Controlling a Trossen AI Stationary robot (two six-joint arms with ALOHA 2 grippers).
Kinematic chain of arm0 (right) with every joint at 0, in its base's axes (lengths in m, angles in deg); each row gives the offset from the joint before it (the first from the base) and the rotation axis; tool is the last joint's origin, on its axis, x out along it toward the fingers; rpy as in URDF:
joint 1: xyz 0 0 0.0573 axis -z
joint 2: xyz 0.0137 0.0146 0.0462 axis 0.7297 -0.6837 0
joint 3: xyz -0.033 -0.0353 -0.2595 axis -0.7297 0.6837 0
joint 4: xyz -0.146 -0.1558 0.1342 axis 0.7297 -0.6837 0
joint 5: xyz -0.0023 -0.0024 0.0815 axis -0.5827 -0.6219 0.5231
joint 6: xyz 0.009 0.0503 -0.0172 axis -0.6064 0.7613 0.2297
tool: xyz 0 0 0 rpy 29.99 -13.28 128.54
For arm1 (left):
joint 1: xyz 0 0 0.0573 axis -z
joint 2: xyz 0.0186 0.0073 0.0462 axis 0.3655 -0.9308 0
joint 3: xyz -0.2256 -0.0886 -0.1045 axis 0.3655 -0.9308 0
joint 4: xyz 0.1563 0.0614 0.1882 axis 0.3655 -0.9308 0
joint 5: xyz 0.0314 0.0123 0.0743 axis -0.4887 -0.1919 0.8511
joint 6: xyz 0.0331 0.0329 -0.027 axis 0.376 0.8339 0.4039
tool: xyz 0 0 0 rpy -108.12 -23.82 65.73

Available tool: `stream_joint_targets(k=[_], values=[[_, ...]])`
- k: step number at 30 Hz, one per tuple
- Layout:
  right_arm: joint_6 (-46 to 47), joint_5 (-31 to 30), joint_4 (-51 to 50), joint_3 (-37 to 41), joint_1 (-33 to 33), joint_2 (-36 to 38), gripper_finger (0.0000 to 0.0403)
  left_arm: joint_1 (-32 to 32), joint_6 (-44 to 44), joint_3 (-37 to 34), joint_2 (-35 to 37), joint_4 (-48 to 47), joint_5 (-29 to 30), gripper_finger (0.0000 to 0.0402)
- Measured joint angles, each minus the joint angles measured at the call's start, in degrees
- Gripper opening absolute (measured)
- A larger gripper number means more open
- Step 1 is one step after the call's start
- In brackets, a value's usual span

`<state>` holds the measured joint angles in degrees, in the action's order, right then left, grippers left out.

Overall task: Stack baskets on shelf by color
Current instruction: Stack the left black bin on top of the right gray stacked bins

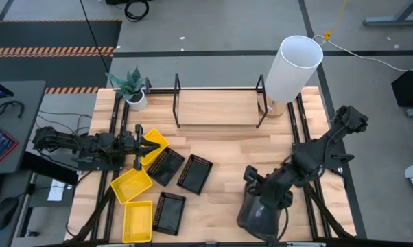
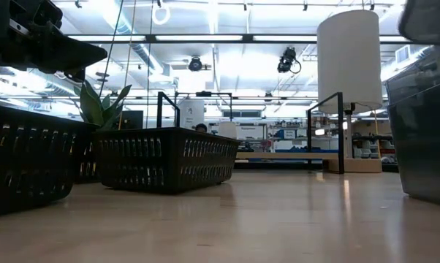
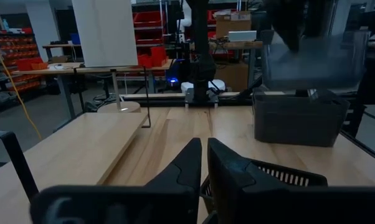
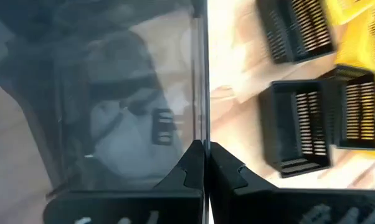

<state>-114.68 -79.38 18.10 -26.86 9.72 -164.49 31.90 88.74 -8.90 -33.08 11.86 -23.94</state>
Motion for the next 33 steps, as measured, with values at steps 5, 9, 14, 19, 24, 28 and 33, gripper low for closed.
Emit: stream_joint_targets(k=[5,9,14,19,24,28,33], values=[[-0.22,0.27,-4.07,0.0,-0.25,-3.53,0.0005,0.02,0.0,0.0,0.02,0.02,0.06,0.0028],[-0.46,0.32,-5.86,0.0,-0.25,-3.94,0.0005,0.02,-0.02,0.0,0.02,0.04,0.06,0.0025],[-3.02,1.07,-7.14,-1.19,0.6,-3.22,0.0005,0.02,0.0,0.0,0.02,0.05,0.05,0.0032],[-8.76,1.6,-7.32,-3.47,2.27,-3.27,0.0005,0.02,-0.02,0.0,0.02,0.06,0.05,0.0036],[-10.65,3.91,-8.77,-3.78,3.49,-3.37,0.0005,0.01,0.01,0.0,0.02,0.07,0.06,0.003],[-11.48,5.28,-9.01,-3.8,3.61,-4.1,0.0005,0.02,-0.01,0.0,0.02,0.07,0.05,0.0025],[-12.44,7.1,-8.52,-3.82,3.6,-6.65,0.0004,0.01,0.01,0.0,0.02,0.07,0.05,0.003]])
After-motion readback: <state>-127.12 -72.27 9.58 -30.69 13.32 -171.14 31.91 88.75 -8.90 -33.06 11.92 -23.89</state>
